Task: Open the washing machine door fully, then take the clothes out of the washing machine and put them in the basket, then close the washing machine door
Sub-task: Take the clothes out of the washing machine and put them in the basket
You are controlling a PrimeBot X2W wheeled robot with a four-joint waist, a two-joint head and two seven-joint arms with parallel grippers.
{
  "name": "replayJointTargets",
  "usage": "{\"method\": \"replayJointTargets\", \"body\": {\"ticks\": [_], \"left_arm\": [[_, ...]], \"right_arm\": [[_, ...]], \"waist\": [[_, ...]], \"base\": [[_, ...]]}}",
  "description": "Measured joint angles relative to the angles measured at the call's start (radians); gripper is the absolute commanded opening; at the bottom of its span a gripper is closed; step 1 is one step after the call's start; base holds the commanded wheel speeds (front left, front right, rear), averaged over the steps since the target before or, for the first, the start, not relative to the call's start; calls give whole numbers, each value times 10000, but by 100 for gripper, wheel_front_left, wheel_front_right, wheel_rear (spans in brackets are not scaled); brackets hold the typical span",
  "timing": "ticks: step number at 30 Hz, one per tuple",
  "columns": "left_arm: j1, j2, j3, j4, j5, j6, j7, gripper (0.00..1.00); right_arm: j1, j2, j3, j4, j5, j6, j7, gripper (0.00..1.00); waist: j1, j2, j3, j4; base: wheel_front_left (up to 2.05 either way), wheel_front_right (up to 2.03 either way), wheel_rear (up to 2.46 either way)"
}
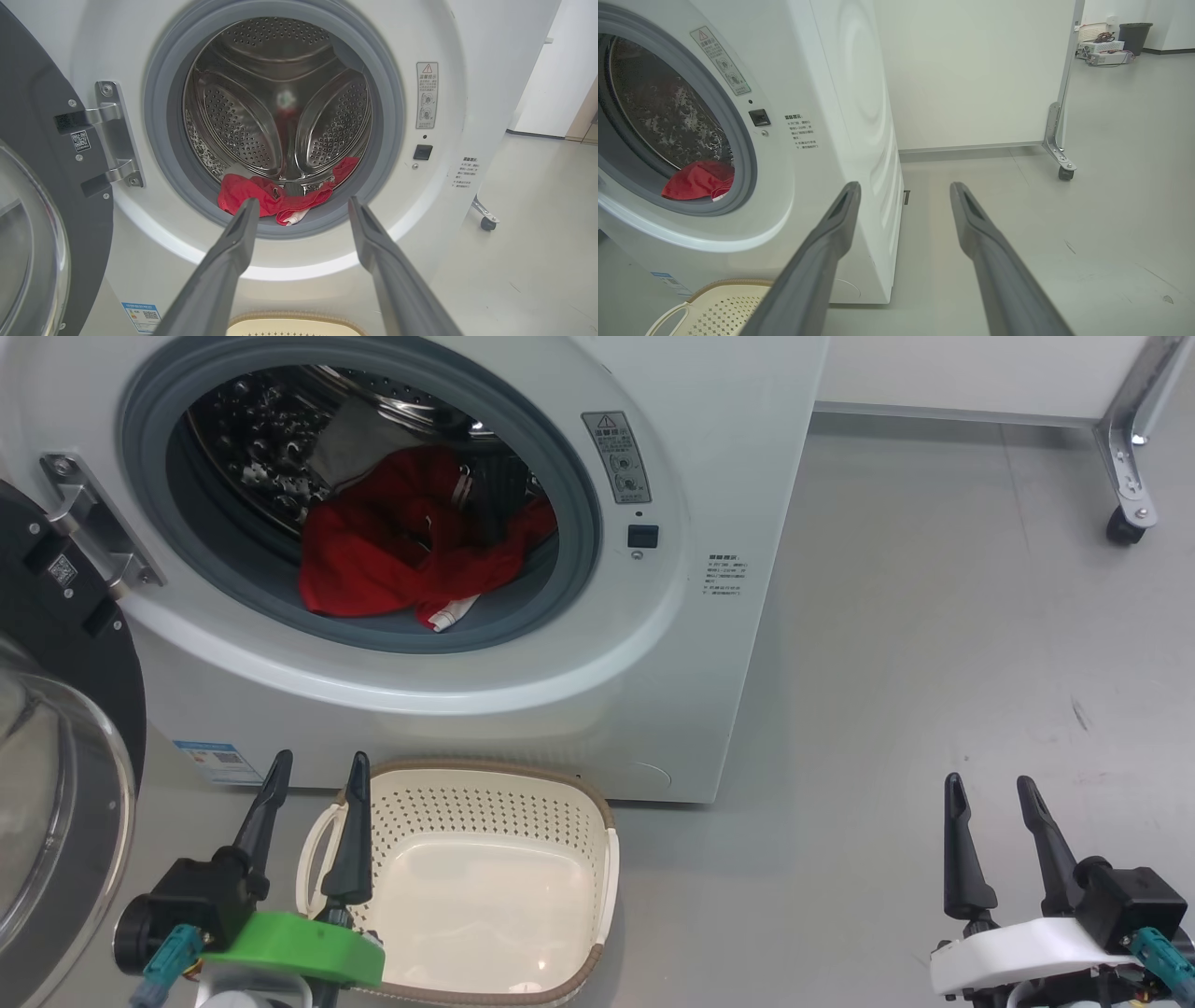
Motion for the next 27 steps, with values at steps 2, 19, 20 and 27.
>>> {"method": "replayJointTargets", "body": {"ticks": [2,19,20,27], "left_arm": [[0,0,-2,0,36,0,0,100],[7,-2,127,-44,163,0,0,100],[8,2,153,-35,165,0,0,100],[10,320,343,192,403,15,2,100]], "right_arm": [[0,8,0,4,0,44,0,100],[-3,58,88,-4,-71,58,0,100],[-12,59,123,-15,-92,59,0,100],[-133,73,412,-82,-261,142,0,100]], "waist": [[0,0,0,-9],[0,0,167,-138],[0,0,209,-159],[0,0,617,-404]], "base": [[0,0,0],[0,0,0],[0,0,0],[0,0,0]]}}
